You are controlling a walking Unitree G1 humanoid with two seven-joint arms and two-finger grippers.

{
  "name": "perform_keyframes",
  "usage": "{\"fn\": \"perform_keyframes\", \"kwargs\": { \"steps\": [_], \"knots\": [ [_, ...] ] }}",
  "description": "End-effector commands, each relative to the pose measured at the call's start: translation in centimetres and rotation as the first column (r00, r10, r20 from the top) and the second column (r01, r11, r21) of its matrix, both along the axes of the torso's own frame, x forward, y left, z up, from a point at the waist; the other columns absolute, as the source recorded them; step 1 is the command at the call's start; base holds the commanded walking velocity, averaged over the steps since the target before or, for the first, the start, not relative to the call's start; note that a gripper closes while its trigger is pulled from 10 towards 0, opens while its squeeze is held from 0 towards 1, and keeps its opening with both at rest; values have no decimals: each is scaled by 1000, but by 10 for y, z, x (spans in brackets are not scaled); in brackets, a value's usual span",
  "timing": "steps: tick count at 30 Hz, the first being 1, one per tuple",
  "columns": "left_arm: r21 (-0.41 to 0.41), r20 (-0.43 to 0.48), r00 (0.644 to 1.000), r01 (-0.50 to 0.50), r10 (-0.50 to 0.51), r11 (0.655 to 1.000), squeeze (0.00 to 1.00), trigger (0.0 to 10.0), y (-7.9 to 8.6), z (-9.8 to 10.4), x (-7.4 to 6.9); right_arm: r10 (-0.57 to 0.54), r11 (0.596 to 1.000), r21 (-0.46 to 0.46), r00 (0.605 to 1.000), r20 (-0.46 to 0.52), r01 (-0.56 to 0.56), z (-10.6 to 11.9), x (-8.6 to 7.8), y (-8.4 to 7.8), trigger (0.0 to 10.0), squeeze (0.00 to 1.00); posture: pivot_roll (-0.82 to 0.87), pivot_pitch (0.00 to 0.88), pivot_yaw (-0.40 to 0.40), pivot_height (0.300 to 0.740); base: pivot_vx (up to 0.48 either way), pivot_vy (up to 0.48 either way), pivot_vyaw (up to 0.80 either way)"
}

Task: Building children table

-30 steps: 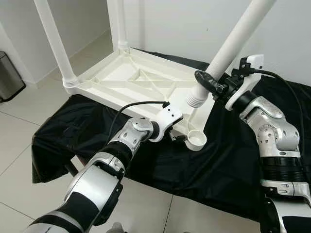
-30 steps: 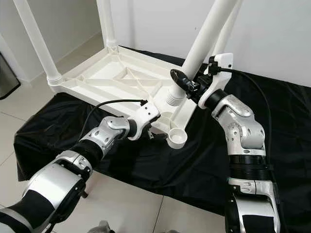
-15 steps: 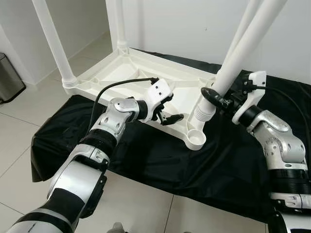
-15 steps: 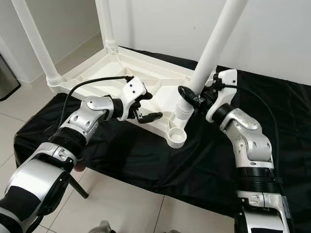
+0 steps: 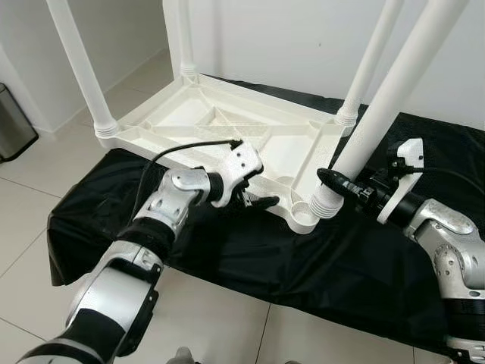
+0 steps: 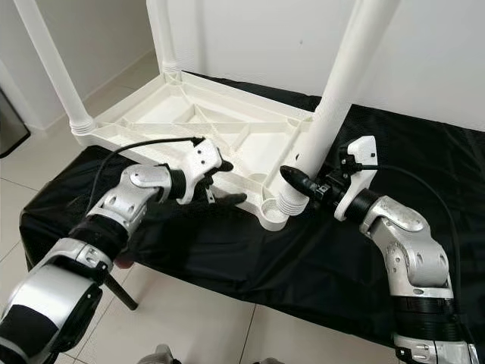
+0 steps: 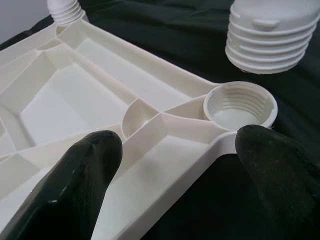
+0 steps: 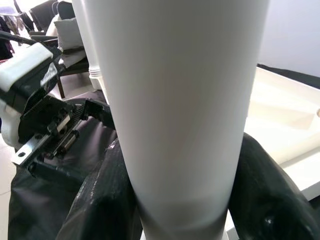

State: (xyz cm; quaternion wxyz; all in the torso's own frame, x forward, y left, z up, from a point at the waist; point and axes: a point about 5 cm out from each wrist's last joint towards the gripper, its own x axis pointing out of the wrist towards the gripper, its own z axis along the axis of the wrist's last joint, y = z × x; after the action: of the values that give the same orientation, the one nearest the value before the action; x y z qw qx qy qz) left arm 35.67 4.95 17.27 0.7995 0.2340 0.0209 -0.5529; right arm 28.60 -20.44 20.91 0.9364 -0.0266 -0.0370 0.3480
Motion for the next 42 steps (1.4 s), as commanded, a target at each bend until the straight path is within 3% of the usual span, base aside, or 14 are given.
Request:
{"fn": "perform_keyframes", "kwargs": {
  "steps": [1, 11, 24, 40, 41, 42],
  "knots": [
    [48, 12, 1000, 13, -13, 999, 0, 10000, -3, -7, -2, 10, 1000, 5, 1000, 10, -10, 1, 0, 4, 10000, 0, -54, 44, -17, 740, 0, 0, 0],
    [94, -5, 1000, 14, -13, 996, 0, 10000, -13, -18, -5, 40, 999, 31, 999, -5, -40, 0, -7, 12, 10000, 0, -55, 48, -11, 740, 0, 0, 0],
    [227, -36, 996, -74, 84, 971, 0, 10000, -16, -33, 3, 32, 999, 40, 999, -3, -32, 0, -9, 14, 10000, 0, -60, 39, 2, 740, 0, 0, 0],
    [259, -17, 975, -209, 221, 943, 0, 10000, -21, -31, 15, 17, 998, 53, 1000, 3, -17, 3, -11, 14, 10000, 0, -72, 41, 13, 740, 0, 0, 0],
    [264, -21, 976, -203, 217, 943, 0, 8902, -22, -32, 15, 16, 998, 54, 1000, 3, -16, 4, -11, 14, 10000, 0, -74, 43, 14, 740, 0, 0, 0],
    [264, -21, 976, -203, 217, 943, 0, 8902, -22, -32, 15, 16, 998, 54, 1000, 3, -16, 4, -11, 14, 10000, 0, -74, 43, 14, 740, 0, 0, 0]
  ]
}}
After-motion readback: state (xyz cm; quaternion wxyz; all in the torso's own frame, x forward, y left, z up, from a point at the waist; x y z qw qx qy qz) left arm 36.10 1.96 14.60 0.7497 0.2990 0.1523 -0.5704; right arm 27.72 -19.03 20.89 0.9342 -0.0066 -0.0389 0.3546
